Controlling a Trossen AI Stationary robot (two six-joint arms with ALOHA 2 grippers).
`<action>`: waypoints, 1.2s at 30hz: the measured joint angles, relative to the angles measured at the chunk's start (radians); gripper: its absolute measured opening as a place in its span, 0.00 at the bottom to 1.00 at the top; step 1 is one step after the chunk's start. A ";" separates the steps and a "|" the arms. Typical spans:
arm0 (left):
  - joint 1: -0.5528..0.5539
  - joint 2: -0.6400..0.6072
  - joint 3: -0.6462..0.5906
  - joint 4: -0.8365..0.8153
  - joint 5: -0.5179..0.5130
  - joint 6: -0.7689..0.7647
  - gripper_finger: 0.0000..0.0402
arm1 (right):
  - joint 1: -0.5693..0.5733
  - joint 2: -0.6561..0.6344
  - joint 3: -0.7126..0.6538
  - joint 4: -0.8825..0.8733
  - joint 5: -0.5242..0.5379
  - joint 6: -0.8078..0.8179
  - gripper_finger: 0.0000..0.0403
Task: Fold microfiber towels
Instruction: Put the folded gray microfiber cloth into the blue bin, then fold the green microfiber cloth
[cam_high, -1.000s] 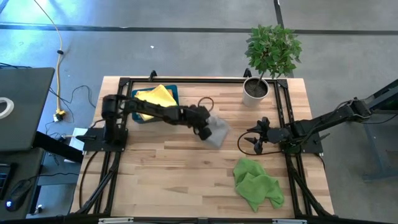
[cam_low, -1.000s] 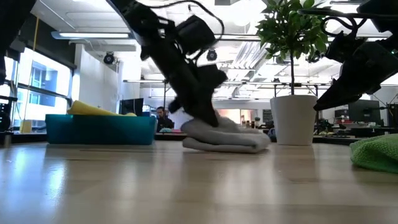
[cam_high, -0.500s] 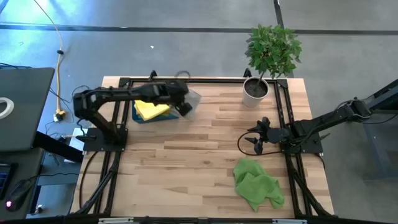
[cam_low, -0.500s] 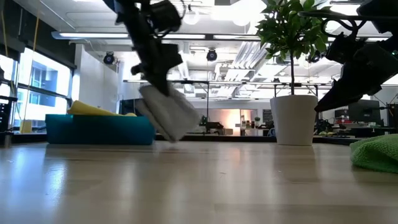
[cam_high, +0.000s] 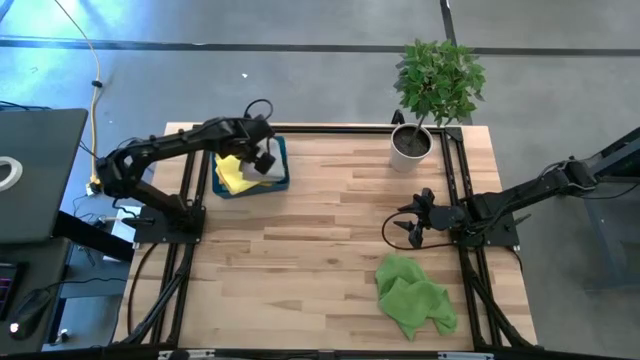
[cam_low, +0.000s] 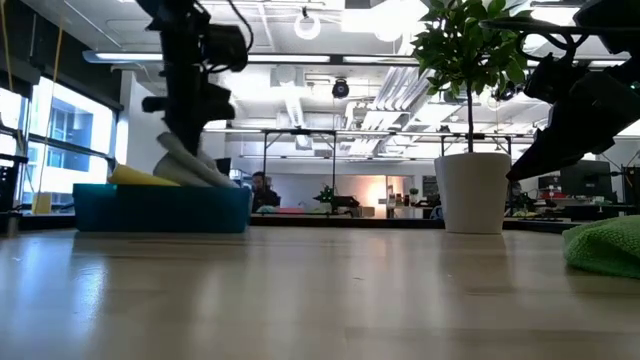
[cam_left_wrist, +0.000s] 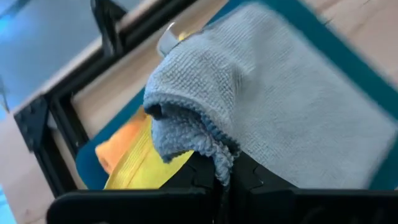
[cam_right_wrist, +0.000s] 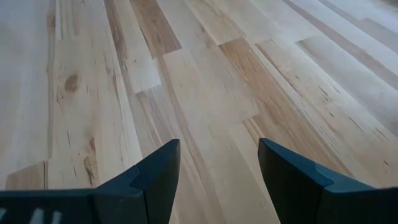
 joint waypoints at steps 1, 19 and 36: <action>0.011 -0.002 -0.016 0.002 0.000 -0.003 0.00 | 0.000 0.000 0.000 0.000 0.000 0.000 0.52; 0.066 -0.069 -0.092 -0.005 0.100 -0.017 0.41 | 0.000 0.000 0.000 0.000 0.000 0.000 0.52; -0.126 -0.272 -0.091 0.263 0.074 0.075 0.43 | 0.000 0.000 0.000 0.000 0.000 0.000 0.52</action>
